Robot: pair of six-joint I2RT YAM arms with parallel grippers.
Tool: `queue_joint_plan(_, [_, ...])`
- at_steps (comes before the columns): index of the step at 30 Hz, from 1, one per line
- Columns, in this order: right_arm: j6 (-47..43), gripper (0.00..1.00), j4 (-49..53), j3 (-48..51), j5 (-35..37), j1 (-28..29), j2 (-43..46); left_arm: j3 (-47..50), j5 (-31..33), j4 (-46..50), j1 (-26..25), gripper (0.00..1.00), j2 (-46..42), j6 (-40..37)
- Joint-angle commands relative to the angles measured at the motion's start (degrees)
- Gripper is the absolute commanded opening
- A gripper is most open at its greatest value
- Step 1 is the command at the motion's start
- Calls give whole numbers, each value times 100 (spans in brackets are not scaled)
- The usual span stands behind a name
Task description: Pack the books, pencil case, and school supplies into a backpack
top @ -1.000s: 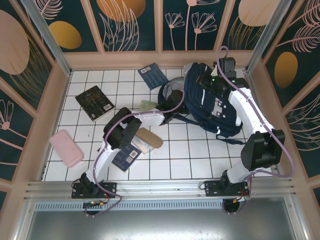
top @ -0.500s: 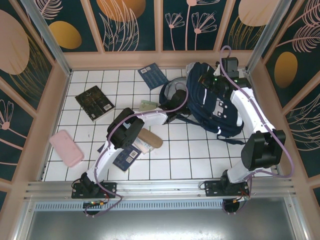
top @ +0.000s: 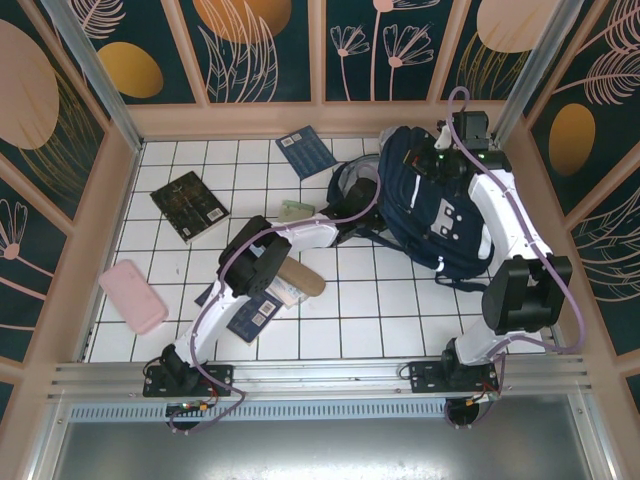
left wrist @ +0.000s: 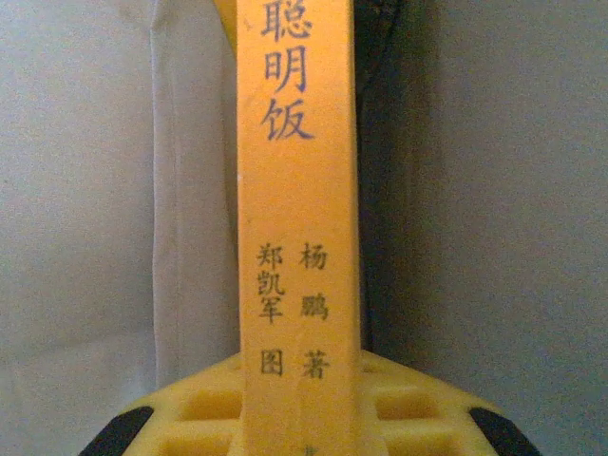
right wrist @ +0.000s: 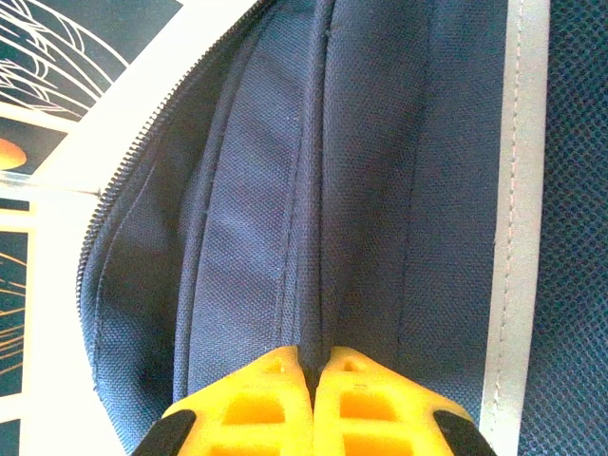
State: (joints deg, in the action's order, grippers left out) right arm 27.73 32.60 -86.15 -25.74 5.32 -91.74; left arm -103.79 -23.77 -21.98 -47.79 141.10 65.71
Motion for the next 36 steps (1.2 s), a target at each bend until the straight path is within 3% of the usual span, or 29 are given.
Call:
queue_joint_plan(1, [-211, 0, -526, -364, -670, 75, 101, -104, -587, 530, -187, 24, 146, -137])
queue_joint_plan(8, [-275, 0, -541, -183, -650, 55, 192, 406, -155, 659, -20, 59, -413, -349])
queue_joint_plan(13, [-359, 0, -506, -132, -717, 16, 200, 728, 41, 730, 256, 67, -884, -477])
queue_joint_plan(20, [-599, 0, -419, -139, -962, -115, 194, 841, 371, 1225, 507, 66, -1394, -1005])
queue_joint_plan(29, [-894, 0, -245, -277, -1283, -124, 119, 486, -99, 988, 526, 55, -662, -605])
queue_joint_plan(36, [-1470, 0, -16, -317, -1302, -154, 57, 416, 526, 1749, 634, 54, -934, -1423])
